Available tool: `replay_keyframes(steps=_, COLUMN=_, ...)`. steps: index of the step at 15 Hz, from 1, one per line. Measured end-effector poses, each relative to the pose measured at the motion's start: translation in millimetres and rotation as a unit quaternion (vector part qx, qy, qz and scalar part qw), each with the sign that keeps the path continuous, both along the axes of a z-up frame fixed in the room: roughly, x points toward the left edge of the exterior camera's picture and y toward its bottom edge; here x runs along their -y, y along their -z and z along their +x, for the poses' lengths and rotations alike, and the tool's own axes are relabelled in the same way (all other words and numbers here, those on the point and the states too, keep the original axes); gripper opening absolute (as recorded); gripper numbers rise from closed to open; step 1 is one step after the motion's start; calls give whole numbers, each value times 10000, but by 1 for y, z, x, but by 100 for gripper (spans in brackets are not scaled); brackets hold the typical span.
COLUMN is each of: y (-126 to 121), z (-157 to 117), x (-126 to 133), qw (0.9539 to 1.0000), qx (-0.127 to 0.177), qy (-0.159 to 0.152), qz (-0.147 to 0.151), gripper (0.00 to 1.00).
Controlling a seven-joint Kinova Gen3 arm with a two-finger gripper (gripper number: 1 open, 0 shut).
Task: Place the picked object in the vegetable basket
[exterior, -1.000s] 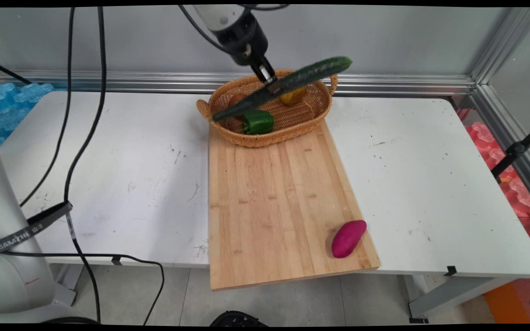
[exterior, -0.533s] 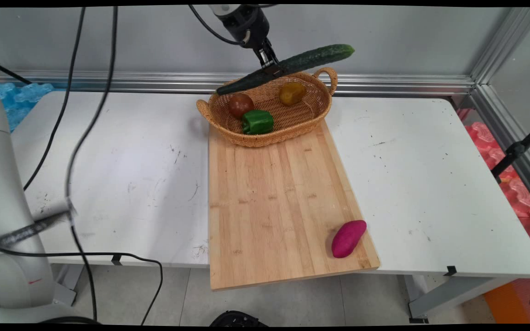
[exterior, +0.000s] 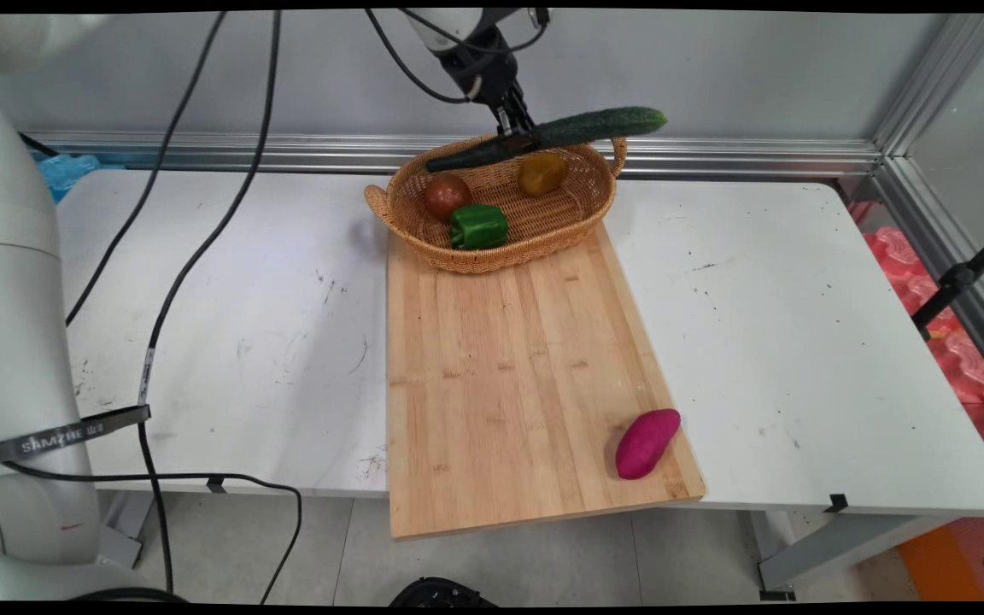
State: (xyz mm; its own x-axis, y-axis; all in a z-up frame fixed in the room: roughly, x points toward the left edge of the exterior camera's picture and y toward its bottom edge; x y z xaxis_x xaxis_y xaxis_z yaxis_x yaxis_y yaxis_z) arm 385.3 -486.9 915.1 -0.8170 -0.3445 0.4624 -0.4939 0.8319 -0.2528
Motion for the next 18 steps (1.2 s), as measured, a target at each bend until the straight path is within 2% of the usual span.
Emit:
replay_keyframes(steps=9, y=48, z=-3, x=24, qw=9994, qx=-248, qy=0, qz=244, gripper=0)
replay_keyframes(steps=18, y=82, z=8, x=29, qw=9985, qx=-282, qy=-2, qz=459, gripper=0)
